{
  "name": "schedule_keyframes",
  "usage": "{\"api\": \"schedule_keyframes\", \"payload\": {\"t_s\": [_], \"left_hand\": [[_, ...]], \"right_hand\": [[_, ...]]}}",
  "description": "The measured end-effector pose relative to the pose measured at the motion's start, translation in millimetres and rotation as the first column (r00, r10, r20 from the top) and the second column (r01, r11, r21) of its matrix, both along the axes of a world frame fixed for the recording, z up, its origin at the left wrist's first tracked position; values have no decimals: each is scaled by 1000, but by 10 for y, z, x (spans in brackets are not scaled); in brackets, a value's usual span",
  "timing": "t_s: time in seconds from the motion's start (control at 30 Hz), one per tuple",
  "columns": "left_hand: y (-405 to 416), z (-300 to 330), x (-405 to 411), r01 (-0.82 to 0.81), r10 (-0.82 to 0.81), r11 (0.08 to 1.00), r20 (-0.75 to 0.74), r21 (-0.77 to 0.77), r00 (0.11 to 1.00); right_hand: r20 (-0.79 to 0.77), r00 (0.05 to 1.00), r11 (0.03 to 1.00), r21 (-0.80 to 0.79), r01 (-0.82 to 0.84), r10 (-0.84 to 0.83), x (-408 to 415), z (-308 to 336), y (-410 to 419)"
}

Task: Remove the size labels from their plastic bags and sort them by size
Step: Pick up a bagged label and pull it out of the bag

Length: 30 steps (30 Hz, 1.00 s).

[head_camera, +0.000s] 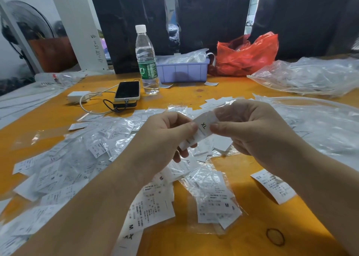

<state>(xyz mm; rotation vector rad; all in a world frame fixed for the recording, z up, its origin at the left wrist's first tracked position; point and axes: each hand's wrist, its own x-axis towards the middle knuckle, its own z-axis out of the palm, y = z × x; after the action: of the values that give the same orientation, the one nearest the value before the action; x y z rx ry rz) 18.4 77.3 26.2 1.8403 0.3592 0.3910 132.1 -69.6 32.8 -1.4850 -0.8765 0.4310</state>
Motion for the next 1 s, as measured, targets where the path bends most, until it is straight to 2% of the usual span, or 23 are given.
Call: {"api": "schedule_keyframes", "payload": {"t_s": [0.23, 0.37, 0.5, 0.73, 0.9, 1.0], "left_hand": [[-23, -28, -2, 17, -22, 992, 39, 125, 999], [-8, -24, 2, 3, -5, 997, 24, 80, 1000], [20, -5, 8, -27, 26, 999, 8, 37, 1000], [-41, -9, -2, 34, -37, 996, 43, 85, 998], [-15, 9, -1, 10, -11, 999, 20, 34, 1000], [-15, 9, -3, 22, -24, 998, 22, 61, 999]], "right_hand": [[-31, 980, 980, 34, -196, 197, -99, -19, 17], [-76, 984, 986, 49, -158, 161, -82, 15, 0], [-81, 995, 998, 31, -53, 55, -21, 28, -7], [-72, 984, 986, 60, -158, 162, -80, -9, 10], [-63, 995, 997, 20, -76, 77, -24, -7, 1], [-74, 990, 993, 24, -116, 117, -22, -18, 1]]}}
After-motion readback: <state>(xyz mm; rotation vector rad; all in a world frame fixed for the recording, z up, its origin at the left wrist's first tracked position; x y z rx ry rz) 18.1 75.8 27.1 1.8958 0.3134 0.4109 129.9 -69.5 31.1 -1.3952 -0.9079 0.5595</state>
